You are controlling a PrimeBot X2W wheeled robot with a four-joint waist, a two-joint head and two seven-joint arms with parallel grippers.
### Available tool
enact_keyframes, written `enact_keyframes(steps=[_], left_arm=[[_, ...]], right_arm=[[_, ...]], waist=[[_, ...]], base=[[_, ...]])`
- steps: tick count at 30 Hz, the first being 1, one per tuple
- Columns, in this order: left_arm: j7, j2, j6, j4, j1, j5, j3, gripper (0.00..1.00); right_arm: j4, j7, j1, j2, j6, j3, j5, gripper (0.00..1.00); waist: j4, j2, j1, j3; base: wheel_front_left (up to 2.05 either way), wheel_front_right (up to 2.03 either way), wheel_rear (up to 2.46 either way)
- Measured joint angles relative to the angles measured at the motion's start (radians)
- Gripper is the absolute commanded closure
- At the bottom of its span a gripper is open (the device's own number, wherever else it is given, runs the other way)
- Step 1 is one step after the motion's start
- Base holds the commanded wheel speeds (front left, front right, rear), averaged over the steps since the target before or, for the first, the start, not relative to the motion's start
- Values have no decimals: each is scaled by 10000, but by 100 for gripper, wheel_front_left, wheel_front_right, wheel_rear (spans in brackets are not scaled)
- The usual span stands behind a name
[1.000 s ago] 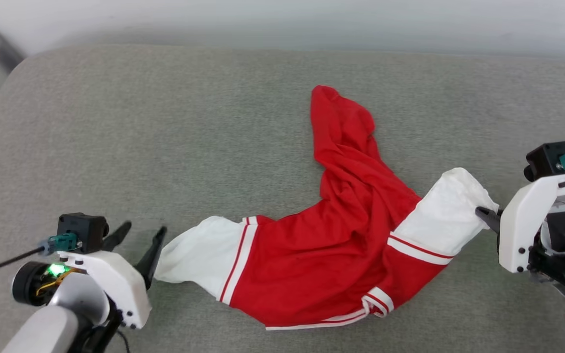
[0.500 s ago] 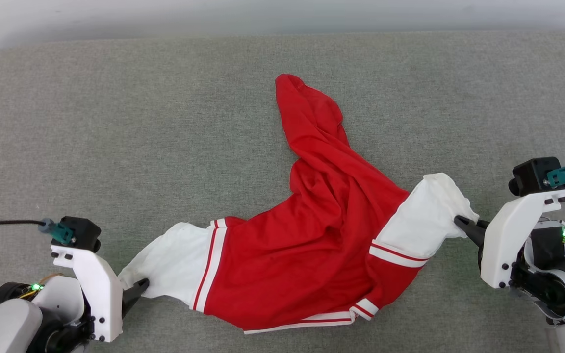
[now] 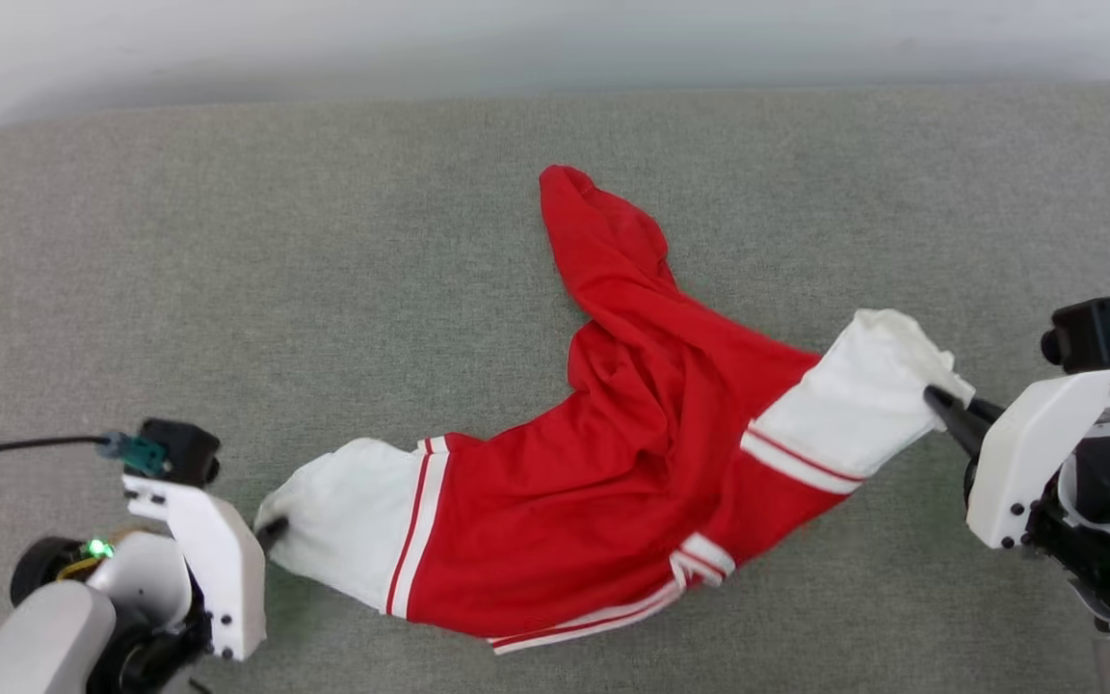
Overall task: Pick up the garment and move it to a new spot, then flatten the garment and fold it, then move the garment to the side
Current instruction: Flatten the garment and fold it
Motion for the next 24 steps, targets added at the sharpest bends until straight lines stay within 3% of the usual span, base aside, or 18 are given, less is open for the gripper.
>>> enact_keyframes(steps=[6,12,17,24], left_arm=[[-1271,-86,690,-476,-667,725,560,100],[-1789,-537,1041,-483,-2183,1285,665,100],[-2349,-1024,1104,483,-4033,1528,888,100],[-3097,-1503,784,2284,-6761,1956,947,100]], right_arm=[[244,-1064,-440,-6,0,-320,-614,100],[1239,-1929,-1533,40,0,-529,-911,100],[2301,-2556,-2916,-167,0,-347,-1058,100],[3586,-3262,-5388,-485,0,136,-1254,100]], waist=[[148,0,0,-531],[349,0,0,-976],[431,0,0,-1134],[354,0,0,-701]], base=[[0,0,0],[0,0,0],[0,0,0],[0,0,0]])
